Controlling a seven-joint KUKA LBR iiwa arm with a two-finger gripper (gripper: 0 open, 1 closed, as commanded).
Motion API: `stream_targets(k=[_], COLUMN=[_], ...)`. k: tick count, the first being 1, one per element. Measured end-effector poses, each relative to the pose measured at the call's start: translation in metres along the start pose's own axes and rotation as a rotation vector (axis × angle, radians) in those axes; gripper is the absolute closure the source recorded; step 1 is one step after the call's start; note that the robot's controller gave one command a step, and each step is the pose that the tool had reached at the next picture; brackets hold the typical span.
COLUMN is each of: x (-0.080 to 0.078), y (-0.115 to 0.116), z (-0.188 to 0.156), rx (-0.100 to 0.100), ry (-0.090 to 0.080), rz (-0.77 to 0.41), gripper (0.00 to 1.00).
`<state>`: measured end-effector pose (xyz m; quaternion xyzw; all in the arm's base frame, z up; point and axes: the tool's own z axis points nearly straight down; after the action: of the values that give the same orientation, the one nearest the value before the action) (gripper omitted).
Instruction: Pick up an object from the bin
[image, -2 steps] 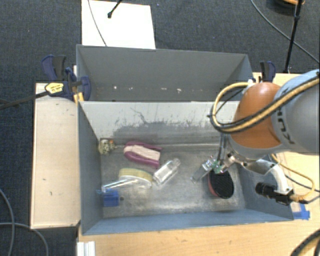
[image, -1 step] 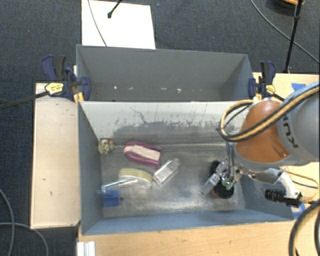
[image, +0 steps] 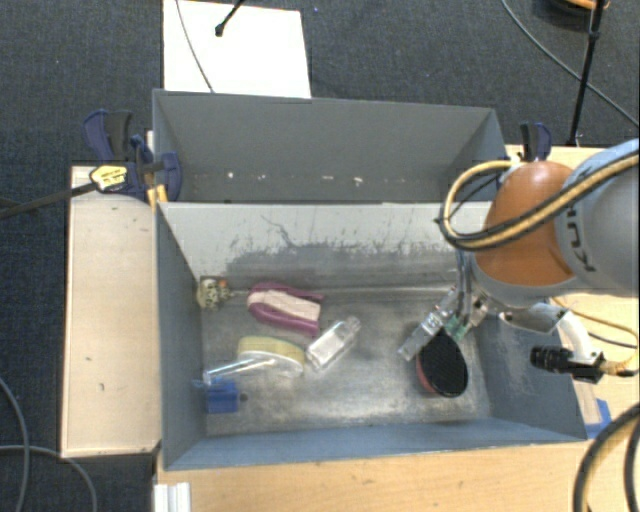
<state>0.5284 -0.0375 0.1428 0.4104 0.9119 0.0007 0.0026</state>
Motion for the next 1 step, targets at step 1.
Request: stream_targets(k=[1], x=[-0.0081], y=[-0.0450], z=[0.0733], rx=[0.004], ry=[0.003], rz=[-0.332], gripper=[0.00])
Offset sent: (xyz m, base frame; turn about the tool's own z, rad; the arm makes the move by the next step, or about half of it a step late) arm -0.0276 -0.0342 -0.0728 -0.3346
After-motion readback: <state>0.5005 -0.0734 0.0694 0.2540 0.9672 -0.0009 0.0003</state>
